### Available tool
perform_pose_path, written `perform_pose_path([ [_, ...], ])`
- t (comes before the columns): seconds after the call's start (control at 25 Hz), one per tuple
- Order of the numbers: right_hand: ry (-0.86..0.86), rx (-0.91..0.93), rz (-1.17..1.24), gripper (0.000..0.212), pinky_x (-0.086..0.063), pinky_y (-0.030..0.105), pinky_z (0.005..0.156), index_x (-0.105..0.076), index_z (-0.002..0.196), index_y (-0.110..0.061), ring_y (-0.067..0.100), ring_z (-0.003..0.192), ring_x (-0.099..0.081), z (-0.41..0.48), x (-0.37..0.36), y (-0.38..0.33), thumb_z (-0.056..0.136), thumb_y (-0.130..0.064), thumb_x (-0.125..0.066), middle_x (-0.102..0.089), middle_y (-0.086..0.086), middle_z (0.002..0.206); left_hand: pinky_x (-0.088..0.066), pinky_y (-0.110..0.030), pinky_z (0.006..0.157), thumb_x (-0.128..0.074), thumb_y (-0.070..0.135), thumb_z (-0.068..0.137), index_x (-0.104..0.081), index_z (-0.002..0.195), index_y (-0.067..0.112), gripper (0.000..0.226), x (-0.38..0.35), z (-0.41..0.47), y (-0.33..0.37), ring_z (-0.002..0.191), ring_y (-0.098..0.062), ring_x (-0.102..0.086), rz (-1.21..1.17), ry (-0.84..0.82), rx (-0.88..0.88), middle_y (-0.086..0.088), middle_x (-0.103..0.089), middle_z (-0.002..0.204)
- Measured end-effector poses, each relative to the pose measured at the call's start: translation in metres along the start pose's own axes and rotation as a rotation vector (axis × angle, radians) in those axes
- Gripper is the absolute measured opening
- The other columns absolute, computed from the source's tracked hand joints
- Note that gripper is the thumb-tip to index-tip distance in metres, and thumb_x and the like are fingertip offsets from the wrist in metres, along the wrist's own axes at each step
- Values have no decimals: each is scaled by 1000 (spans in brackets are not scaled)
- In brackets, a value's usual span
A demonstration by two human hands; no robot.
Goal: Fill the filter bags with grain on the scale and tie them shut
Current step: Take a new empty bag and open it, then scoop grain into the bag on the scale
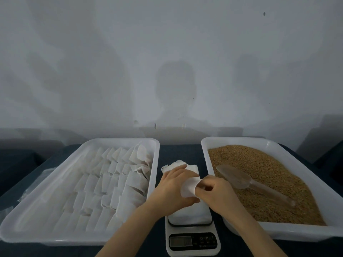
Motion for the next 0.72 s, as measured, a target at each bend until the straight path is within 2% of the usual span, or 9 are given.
perform_pose_path([
  [0.12,8,32,40,16,-44,11,63,-65,70,-37,0,75,-58,-3,3,-9,82,-25,-66,-64,-9,79,-35,-23,107,-78,46,74,-55,124,28,58,-2,1,-4,122,1,-45,-62,-26,108,16,-56,126],
  [0.2,17,53,88,8,-46,12,67,-70,82,-35,1,79,-60,-7,10,-14,85,-33,-63,-66,-11,82,-44,-17,93,-79,42,74,-54,122,29,56,-1,0,-7,107,0,-52,-137,-44,207,17,-58,117],
  [0.28,47,66,66,12,-46,8,65,-67,92,-40,-4,81,-61,-7,30,-12,87,-42,-57,-68,-19,84,-45,-11,84,-79,40,73,-49,121,33,57,-1,-2,-12,103,-2,-55,-223,-68,288,19,-55,114],
  [0.36,161,47,-71,17,-44,4,58,-64,103,-39,-9,78,-60,-3,64,7,89,-38,-55,-66,-23,92,-48,-14,85,-79,38,75,-46,119,35,55,-2,-3,-13,105,-5,-56,-300,-107,323,18,-54,116],
  [0.4,218,24,-192,20,-43,4,60,-64,108,-35,-10,77,-57,-1,83,21,89,-33,-56,-65,-19,100,-50,-16,86,-79,36,76,-46,119,35,54,-3,-4,-12,107,-6,-56,-328,-120,325,17,-54,118],
  [0.44,236,-19,-351,25,-44,7,68,-63,114,-31,-8,83,-55,2,98,39,90,-31,-58,-64,-13,108,-51,-18,87,-78,34,77,-46,118,35,53,-3,-4,-10,109,-8,-56,-354,-128,324,16,-54,119],
  [0.52,122,-171,-698,38,-48,24,87,-58,124,-26,9,101,-57,7,114,83,89,-41,-56,-60,-2,123,-49,-16,89,-77,31,78,-45,120,37,53,-3,-4,-7,110,-9,-56,-389,-141,313,15,-53,119],
  [0.6,-38,-292,-912,42,-44,35,97,-57,122,-29,13,108,-54,8,116,120,87,-52,-54,-59,-5,119,-46,-9,86,-77,31,79,-43,120,39,54,-3,-4,-5,110,-8,-55,-400,-159,301,16,-52,120],
  [0.72,-51,-265,-935,28,-40,33,93,-61,110,-36,7,98,-52,11,114,136,87,-50,-55,-56,-14,101,-46,-9,84,-76,33,79,-44,118,39,51,-4,-4,-4,109,-5,-55,-407,-186,298,17,-53,118],
])
Point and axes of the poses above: each hand's wrist, its own z-axis towards the middle knuckle, its own x-axis out of the back of the hand, y = z × x, the point moved 7 cm from there along z, towards the middle knuckle
